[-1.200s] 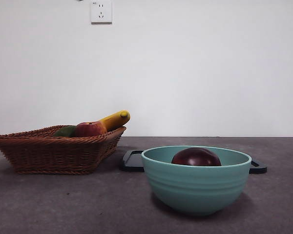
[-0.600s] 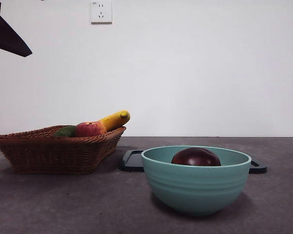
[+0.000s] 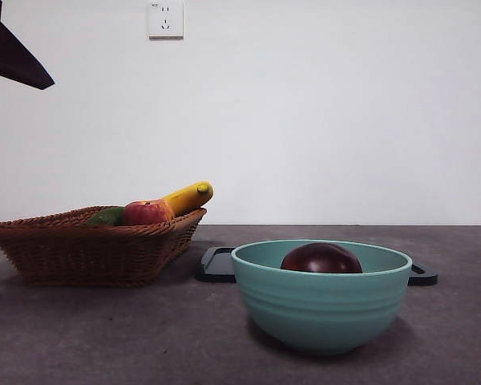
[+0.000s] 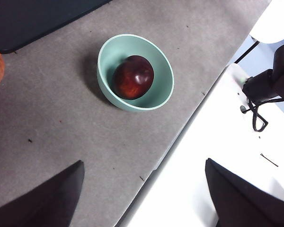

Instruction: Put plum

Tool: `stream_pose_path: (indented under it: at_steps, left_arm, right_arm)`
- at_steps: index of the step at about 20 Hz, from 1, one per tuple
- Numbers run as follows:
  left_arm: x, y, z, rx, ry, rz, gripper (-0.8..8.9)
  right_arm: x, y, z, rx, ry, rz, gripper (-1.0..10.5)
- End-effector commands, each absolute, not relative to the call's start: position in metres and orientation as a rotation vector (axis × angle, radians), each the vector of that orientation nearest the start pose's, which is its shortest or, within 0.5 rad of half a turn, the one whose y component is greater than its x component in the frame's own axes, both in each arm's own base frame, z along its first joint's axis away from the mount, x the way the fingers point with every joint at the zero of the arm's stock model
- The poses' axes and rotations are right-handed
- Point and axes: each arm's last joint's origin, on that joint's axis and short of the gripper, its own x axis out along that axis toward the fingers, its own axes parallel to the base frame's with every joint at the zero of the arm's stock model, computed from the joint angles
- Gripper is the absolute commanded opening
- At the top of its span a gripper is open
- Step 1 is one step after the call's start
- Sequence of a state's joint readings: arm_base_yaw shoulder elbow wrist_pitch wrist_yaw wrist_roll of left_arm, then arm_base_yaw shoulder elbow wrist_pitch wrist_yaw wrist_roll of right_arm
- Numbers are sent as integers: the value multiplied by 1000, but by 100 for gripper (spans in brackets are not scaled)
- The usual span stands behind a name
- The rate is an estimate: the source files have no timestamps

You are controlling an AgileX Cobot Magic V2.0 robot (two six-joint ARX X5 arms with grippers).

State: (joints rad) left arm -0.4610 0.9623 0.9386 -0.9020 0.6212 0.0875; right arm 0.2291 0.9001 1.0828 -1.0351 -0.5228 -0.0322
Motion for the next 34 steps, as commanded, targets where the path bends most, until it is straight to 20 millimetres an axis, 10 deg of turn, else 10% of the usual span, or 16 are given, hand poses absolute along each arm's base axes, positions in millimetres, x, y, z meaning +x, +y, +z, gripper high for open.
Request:
stream_pose_path:
  at_steps: [1,9,20,34]
  left_arm:
    - [146,-92,304,-2,909,-1055,404]
    - [146,-92,304,-7,912,-1054,404]
    - [146,-92,304,-7,911,-1054,404]
    - [146,-93,304,-6,908,-1055,404]
  right_arm:
    - [146,54,325,143,919,719,431]
    - [164,82,248,207,1016,725,429]
    - [201,125,191,37,1079,608,258]
    - [208,145,181,14,1064,608,5]
